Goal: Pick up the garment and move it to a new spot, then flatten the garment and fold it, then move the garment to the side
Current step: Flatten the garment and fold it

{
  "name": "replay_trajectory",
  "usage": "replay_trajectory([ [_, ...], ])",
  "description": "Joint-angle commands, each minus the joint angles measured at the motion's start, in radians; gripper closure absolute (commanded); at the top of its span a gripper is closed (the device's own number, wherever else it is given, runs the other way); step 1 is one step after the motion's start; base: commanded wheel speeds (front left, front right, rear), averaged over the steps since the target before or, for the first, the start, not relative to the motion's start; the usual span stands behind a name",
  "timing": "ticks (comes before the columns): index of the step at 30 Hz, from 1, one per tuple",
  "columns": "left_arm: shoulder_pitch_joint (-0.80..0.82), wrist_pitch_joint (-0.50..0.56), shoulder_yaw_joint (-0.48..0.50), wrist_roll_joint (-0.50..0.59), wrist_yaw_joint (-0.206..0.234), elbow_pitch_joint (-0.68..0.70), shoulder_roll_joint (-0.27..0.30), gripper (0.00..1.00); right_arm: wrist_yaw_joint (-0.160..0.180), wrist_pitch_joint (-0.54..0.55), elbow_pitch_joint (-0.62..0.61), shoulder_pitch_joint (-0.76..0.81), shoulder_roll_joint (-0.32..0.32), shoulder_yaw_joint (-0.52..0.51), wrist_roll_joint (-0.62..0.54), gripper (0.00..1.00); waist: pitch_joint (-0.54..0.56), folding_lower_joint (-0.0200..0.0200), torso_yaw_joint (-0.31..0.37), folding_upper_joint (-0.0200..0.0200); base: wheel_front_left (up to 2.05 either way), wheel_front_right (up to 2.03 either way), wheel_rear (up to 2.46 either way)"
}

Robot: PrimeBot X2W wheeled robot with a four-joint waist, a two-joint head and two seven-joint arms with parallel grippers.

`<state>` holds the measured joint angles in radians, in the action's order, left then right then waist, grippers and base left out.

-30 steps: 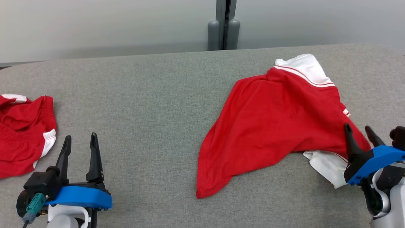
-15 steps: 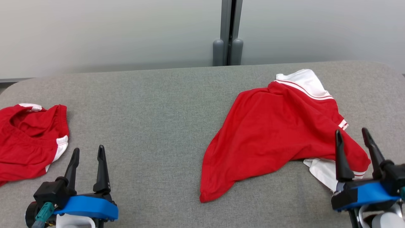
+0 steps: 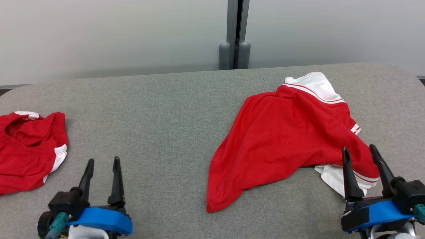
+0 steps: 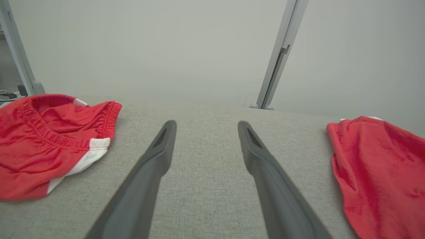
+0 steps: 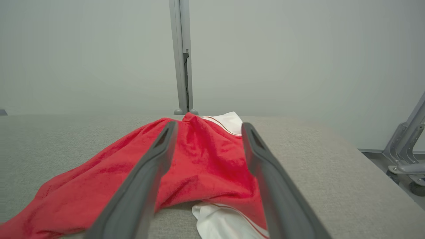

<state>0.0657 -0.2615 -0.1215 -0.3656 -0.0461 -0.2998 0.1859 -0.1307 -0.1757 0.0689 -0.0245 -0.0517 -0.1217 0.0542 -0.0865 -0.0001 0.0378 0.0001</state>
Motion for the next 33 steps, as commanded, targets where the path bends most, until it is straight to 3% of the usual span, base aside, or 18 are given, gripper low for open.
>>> replay_trajectory([
  [1, 0.031, 0.004, -0.02, 0.009, -0.011, -0.009, -0.007, 0.0, 0.0, 0.004, -0.013, 0.008, 0.001, 0.013, 0.007, 0.0, -0.007, 0.0001, 0.004, -0.0001, 0.0, 0.0, 0.0],
  [9, 0.172, 0.088, -0.205, 0.03, -0.071, -0.139, -0.07, 0.0, 0.0, 0.017, -0.017, -0.03, 0.001, 0.082, 0.026, 0.0, -0.042, 0.0001, 0.042, -0.0001, 0.0, 0.0, 0.0],
  [16, 0.303, 0.185, -0.363, -0.022, -0.086, -0.289, -0.111, 0.0, 0.0, 0.006, -0.006, -0.055, 0.001, 0.138, 0.047, 0.0, -0.075, 0.0001, 0.09, -0.0001, 0.0, 0.0, 0.0],
  [28, 0.425, 0.305, -0.429, -0.069, -0.077, -0.507, -0.123, 0.0, 0.0, -0.021, 0.027, -0.082, 0.001, 0.175, 0.082, 0.0, -0.114, 0.0001, 0.148, -0.0001, 0.0, 0.0, 0.0],
  [29, 0.427, 0.314, -0.434, -0.073, -0.078, -0.519, -0.124, 0.56, 0.0, -0.023, 0.029, -0.083, 0.001, 0.174, 0.084, 0.0, -0.114, 0.0001, 0.15, -0.0001, 0.0, 0.0, 0.0],
  [30, 0.43, 0.315, -0.438, -0.075, -0.079, -0.527, -0.124, 1.0, 0.0, -0.026, 0.032, -0.083, 0.001, 0.174, 0.086, 0.0, -0.115, 0.0001, 0.15, -0.0001, 0.0, 0.0, 0.0],
  [33, 0.438, 0.299, -0.436, -0.077, -0.075, -0.537, -0.123, 1.0, 0.0, -0.029, 0.035, -0.084, 0.001, 0.172, 0.09, 0.0, -0.115, 0.0001, 0.15, -0.0001, 0.0, 0.0, 0.0],
])
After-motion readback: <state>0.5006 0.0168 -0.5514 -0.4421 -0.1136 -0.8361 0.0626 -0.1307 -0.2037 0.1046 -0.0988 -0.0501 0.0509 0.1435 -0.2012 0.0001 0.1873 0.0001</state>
